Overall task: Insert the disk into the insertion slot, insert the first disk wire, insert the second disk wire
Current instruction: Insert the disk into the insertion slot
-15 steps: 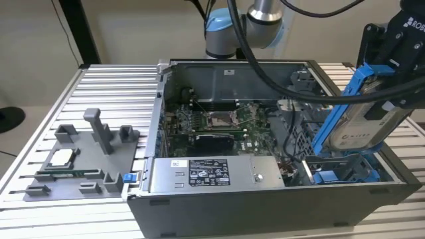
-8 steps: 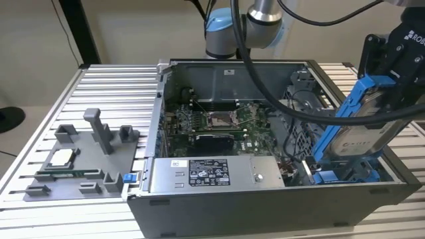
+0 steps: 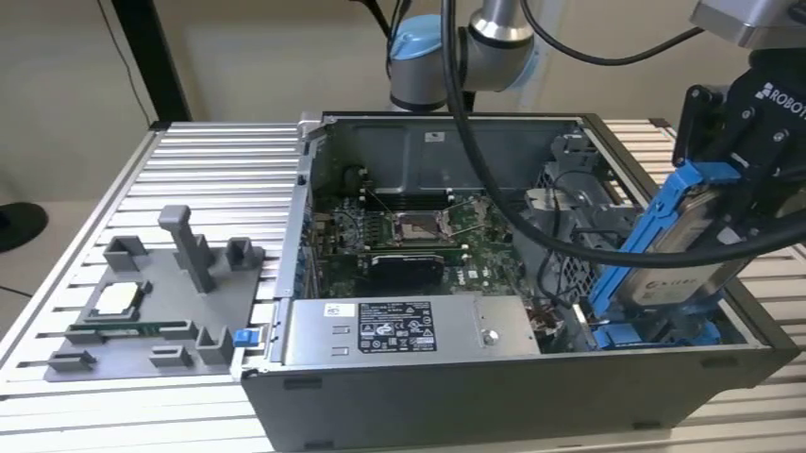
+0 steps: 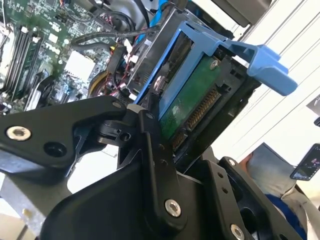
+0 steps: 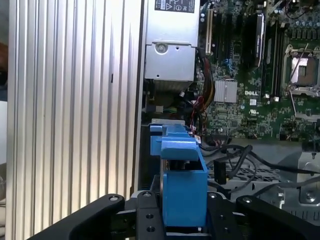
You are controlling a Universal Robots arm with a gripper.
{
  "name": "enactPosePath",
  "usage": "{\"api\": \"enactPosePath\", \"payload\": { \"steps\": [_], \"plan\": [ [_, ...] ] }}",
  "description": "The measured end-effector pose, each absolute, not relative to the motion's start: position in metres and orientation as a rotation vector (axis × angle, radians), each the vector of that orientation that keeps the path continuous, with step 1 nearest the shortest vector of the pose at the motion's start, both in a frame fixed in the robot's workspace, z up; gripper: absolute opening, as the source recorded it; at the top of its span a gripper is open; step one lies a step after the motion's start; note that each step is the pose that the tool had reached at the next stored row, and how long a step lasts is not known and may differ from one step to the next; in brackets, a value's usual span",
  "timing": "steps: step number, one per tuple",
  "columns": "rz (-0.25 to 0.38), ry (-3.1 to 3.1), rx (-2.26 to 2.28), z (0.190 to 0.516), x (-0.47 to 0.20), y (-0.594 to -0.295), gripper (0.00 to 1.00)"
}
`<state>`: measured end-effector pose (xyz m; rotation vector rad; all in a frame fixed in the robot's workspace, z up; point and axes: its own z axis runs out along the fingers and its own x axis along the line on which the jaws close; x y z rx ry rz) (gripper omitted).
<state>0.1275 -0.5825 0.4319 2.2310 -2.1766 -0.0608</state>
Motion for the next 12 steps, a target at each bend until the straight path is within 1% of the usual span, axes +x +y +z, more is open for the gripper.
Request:
{"api": "enactPosePath", "payload": {
  "steps": [12],
  "plan": [
    [-0.064,-2.220,2.191,0.419,0.128,-0.581,0.00]
  ]
}}
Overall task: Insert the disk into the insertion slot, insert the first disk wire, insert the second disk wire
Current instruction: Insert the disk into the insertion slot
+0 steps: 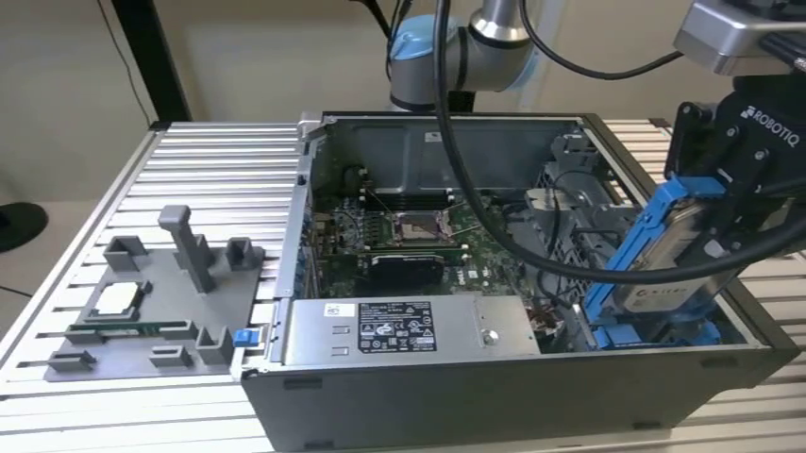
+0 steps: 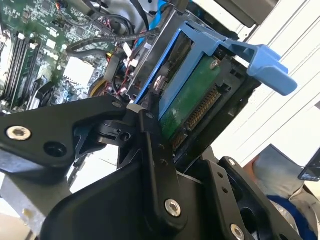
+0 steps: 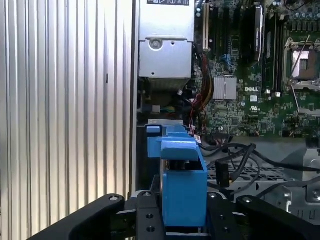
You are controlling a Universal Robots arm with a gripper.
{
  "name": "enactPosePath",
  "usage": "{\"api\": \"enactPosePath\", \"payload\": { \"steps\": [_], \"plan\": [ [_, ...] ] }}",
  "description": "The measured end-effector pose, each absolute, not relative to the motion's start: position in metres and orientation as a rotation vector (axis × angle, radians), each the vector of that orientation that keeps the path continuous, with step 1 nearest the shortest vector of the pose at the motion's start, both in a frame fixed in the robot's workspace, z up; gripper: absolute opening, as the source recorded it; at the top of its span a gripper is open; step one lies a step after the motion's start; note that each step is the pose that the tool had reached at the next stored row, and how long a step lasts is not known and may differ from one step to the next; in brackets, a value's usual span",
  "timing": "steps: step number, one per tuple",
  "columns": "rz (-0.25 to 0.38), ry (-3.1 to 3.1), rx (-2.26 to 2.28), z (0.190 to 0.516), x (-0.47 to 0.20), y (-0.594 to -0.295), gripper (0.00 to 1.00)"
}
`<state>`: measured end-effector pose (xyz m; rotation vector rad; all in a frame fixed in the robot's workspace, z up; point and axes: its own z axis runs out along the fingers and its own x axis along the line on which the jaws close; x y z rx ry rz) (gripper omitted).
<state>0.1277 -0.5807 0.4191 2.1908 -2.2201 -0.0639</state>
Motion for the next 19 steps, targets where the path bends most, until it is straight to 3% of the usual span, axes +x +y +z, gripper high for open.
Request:
{"api": "enactPosePath", "payload": {
  "steps": [19],
  "plan": [
    [-0.064,-2.223,2.188,0.407,0.133,-0.576,0.00]
  ]
}}
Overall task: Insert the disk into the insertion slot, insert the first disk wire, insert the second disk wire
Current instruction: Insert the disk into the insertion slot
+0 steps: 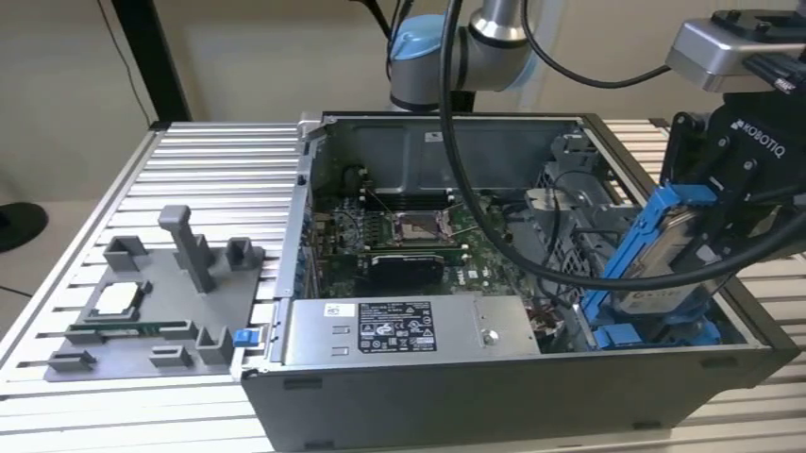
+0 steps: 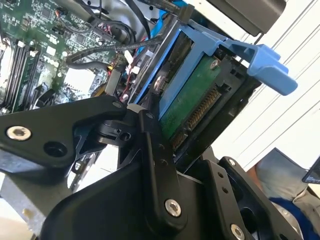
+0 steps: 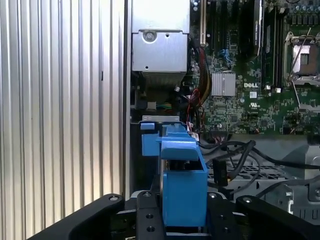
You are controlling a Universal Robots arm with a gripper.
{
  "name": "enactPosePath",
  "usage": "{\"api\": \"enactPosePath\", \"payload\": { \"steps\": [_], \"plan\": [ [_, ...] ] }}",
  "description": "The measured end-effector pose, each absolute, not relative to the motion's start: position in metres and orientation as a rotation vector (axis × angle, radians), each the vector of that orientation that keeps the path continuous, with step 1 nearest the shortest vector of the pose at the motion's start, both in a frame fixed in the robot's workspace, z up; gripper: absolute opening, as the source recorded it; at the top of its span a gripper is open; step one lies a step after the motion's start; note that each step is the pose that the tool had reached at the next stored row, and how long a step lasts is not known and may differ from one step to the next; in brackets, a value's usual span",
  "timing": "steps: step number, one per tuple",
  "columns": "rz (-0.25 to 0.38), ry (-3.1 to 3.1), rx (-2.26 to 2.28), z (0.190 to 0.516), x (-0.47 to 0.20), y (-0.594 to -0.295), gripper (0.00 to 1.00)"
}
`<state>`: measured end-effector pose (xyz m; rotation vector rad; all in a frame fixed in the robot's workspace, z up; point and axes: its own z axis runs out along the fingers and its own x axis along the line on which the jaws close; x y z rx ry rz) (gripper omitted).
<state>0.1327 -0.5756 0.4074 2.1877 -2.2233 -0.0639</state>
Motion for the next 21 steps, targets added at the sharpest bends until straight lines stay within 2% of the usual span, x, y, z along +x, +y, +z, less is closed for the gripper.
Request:
{"api": "enactPosePath", "payload": {
  "steps": [11,20,21],
  "plan": [
    [-0.064,-2.223,2.188,0.390,0.133,-0.574,0.00],
    [-0.064,-2.223,2.188,0.390,0.133,-0.574,0.00],
    [-0.064,-2.223,2.188,0.390,0.133,-0.574,1.00]
  ]
}}
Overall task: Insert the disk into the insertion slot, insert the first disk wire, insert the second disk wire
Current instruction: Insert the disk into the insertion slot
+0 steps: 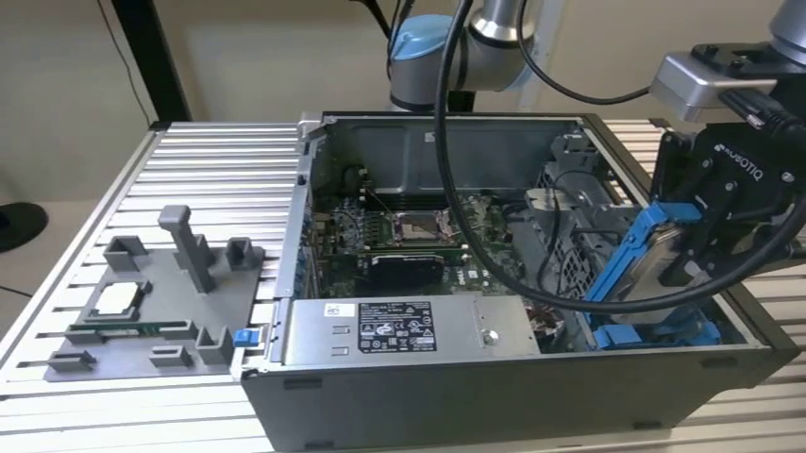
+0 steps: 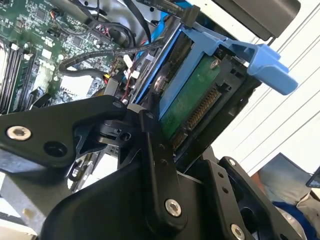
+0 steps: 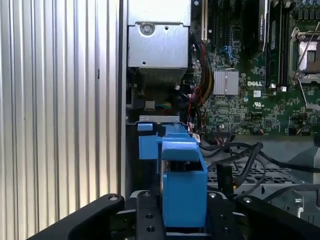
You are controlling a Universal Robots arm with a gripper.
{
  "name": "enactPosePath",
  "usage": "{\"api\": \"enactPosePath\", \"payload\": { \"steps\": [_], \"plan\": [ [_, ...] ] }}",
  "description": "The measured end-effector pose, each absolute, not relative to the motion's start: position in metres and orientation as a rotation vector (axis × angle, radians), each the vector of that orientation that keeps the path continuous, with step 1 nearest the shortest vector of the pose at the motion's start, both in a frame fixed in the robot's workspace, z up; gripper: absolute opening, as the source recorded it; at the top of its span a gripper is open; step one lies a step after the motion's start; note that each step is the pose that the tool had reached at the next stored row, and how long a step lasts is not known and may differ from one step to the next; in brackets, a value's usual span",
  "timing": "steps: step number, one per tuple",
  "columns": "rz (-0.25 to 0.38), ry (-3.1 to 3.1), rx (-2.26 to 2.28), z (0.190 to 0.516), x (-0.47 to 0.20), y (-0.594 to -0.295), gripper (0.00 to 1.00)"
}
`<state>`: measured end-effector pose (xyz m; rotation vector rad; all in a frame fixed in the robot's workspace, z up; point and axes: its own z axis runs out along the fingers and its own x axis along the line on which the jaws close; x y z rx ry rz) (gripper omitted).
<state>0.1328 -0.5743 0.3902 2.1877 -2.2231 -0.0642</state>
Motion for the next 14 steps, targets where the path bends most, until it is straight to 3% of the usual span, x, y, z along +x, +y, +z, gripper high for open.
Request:
{"api": "enactPosePath", "payload": {
  "steps": [14],
  "plan": [
    [-0.062,-2.224,2.189,0.3938,0.1317,-0.5726,1.00]
  ]
}}
